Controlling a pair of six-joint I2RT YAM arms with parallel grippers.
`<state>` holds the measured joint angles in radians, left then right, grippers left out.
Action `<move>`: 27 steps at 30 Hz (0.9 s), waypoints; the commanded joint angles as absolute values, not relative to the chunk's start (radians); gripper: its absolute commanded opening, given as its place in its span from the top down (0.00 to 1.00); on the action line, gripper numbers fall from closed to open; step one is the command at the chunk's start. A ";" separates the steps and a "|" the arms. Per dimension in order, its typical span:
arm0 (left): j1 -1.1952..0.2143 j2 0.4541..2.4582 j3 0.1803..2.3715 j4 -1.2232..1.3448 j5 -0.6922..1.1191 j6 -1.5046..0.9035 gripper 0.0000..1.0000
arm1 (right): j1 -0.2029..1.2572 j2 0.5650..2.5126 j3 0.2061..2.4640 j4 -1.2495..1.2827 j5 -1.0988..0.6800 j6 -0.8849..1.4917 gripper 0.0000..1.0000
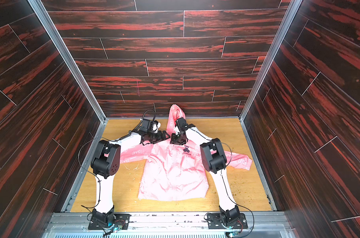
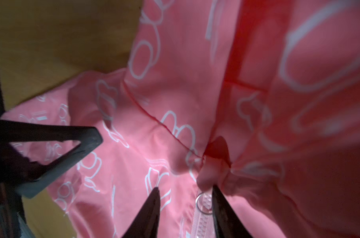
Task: Unzip the jacket
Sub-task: Unzip the zipper on the jacket.
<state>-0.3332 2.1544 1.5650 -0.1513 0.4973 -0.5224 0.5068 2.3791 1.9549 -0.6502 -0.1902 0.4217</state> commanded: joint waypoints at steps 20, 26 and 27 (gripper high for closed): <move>-0.331 2.129 1.562 -0.170 0.488 -0.533 0.18 | 0.559 2.462 2.080 -0.874 0.005 0.341 0.83; -0.331 2.131 1.561 -0.173 0.491 -0.537 0.19 | 0.563 2.495 2.164 -0.924 0.057 0.322 0.87; -0.331 2.129 1.560 -0.173 0.490 -0.538 0.19 | 0.563 2.499 2.175 -0.932 0.063 0.317 0.87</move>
